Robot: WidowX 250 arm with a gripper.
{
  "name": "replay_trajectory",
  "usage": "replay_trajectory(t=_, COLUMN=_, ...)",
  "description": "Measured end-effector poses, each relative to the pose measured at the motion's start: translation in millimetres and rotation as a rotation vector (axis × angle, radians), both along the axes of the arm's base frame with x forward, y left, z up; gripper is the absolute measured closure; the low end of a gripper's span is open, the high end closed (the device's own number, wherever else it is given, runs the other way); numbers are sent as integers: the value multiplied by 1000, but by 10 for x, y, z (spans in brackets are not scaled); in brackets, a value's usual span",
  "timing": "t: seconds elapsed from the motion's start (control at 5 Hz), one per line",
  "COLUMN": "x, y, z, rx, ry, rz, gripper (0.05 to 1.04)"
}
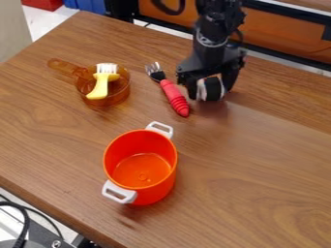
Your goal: Move the sushi out from the pot and place on the top of the table
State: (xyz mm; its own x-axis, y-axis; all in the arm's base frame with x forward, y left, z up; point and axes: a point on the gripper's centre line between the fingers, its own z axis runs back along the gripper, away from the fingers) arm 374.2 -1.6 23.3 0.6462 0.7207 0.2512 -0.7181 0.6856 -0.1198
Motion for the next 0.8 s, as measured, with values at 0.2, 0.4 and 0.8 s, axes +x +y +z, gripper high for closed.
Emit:
replay_trajectory(t=0.2, x=3, y=10, z=147, rx=-32, ry=-38, rz=10, gripper=84)
replay_trajectory(t=0.4, x=-28, y=33, z=201, rx=-39, ry=-28, rz=21, gripper=84)
replay_trajectory(t=0.8, x=-130, y=60, z=460, rx=-85, ry=-54, rz=10, gripper=84)
